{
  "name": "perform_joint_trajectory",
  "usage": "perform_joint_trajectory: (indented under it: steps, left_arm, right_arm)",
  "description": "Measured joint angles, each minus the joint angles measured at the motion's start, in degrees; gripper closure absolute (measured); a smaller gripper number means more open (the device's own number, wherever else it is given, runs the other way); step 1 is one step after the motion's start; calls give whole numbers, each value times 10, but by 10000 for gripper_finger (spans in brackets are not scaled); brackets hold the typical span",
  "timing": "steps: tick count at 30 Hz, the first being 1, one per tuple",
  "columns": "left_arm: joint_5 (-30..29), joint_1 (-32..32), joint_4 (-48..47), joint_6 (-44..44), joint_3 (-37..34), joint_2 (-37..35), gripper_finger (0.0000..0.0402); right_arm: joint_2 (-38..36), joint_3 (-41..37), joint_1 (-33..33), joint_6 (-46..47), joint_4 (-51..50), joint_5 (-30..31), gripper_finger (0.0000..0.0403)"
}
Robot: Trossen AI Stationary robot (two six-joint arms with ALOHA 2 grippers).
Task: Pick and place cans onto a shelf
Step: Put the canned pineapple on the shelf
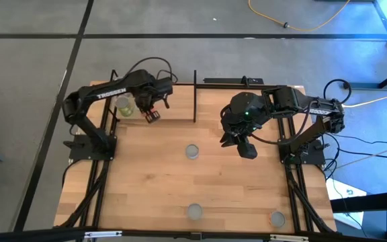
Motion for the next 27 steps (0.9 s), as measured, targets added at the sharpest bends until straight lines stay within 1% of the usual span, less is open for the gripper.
perform_joint_trajectory:
  steps: [12, 19, 27]
  left_arm:
    - [-6, 37, 9, 59, 0, 50, 401]
    - [-11, 57, 10, 74, 0, 70, 401]
    - [-11, 60, 11, 76, 1, 73, 401]
  right_arm:
    - [0, 0, 0, 0, 0, 0, 327]
    - [0, 0, 0, 0, 0, 0, 327]
    - [0, 0, 0, 0, 0, 0, 327]
